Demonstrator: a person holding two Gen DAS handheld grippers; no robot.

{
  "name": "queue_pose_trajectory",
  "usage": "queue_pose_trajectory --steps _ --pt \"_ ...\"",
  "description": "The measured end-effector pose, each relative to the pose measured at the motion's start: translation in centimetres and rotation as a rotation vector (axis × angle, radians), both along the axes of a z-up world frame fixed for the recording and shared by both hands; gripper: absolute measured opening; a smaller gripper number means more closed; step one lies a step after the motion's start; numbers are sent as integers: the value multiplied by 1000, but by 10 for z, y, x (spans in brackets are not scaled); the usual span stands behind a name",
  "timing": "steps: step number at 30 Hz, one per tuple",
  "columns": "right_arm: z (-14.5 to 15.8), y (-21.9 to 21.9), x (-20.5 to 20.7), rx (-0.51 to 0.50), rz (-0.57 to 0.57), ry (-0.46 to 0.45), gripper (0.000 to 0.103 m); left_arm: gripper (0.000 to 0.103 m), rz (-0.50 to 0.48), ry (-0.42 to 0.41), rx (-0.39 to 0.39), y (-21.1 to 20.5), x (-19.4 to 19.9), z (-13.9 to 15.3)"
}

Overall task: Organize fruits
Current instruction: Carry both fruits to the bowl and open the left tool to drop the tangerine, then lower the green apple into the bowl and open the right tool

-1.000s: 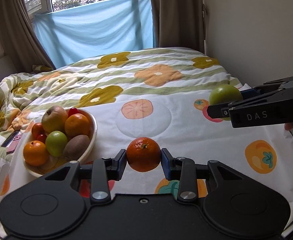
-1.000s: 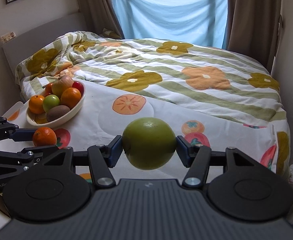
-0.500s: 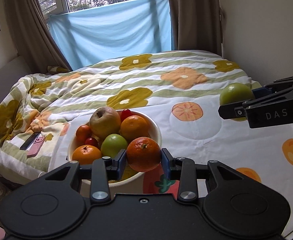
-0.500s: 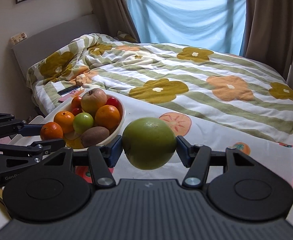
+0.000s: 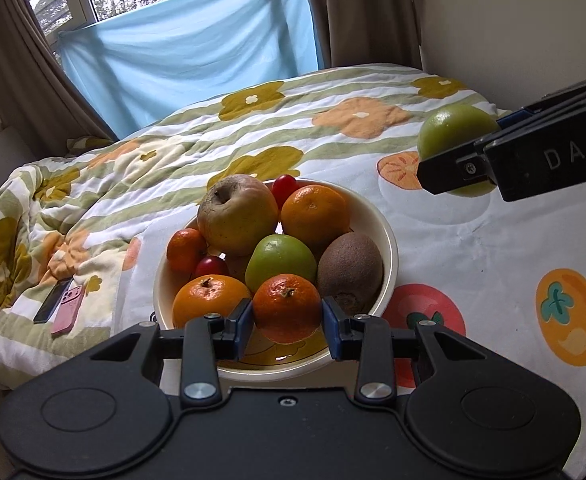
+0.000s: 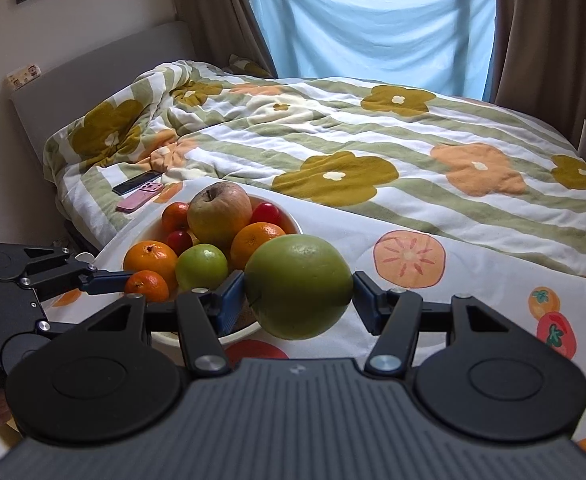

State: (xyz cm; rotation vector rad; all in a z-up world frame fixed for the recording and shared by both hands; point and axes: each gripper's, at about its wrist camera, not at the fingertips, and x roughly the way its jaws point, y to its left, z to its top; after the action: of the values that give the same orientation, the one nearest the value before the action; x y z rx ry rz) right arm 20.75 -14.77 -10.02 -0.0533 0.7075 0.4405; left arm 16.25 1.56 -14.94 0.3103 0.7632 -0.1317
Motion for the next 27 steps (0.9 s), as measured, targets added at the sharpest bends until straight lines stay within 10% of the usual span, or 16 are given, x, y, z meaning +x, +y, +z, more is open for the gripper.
queue_pose_trajectory --steps 10,14,27 --pt "-6 18 5 -14 -27 14 73 46 -65 29 34 5 3 -14" --pt "-4 23 9 -13 -24 13 73 95 -75 -16 5 11 -4 -1" --pt "3 77 31 -5 83 3 73 95 26 -58 -35 56 -3 21"
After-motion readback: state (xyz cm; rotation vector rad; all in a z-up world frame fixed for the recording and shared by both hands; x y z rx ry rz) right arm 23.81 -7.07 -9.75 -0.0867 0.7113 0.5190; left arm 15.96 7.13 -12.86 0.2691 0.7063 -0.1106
